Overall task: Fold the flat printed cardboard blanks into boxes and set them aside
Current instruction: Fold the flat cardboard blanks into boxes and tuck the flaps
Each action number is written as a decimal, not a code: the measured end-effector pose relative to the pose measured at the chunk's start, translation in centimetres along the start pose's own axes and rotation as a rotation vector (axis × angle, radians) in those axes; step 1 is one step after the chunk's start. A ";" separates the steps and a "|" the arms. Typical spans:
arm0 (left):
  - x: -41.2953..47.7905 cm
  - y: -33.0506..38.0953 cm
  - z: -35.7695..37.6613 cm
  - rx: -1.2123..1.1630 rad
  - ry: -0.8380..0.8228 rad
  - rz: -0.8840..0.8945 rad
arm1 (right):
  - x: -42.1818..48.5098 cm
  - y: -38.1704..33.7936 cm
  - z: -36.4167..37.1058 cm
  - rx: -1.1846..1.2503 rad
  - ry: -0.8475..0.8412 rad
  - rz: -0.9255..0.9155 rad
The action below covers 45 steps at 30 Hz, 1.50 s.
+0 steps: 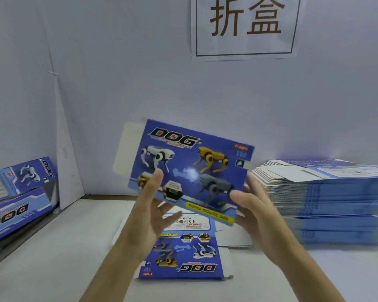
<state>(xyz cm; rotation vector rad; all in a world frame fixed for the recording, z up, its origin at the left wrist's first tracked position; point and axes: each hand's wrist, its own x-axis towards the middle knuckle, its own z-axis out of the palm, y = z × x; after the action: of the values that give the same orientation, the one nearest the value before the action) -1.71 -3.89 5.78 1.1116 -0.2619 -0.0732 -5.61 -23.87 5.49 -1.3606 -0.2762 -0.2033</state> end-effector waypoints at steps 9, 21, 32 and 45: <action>-0.2 0.2 -1.4 0.656 -0.229 0.201 | 0.2 -0.3 -0.9 -0.156 0.253 -0.041; -1.0 1.6 -0.2 0.600 -0.007 0.054 | 0.0 -1.2 -1.0 -0.218 0.154 0.016; 1.6 0.4 -3.0 0.009 0.229 -0.267 | 1.1 0.9 -2.6 0.266 0.315 0.369; 1.9 -1.9 -2.7 0.187 0.064 -0.211 | 1.2 2.3 -1.0 0.387 0.305 0.304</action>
<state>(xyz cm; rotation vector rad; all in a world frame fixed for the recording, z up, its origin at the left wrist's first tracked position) 0.92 -2.71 3.27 1.3230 -0.0950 -0.2036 -3.71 -24.42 3.50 -0.9549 0.1442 -0.0938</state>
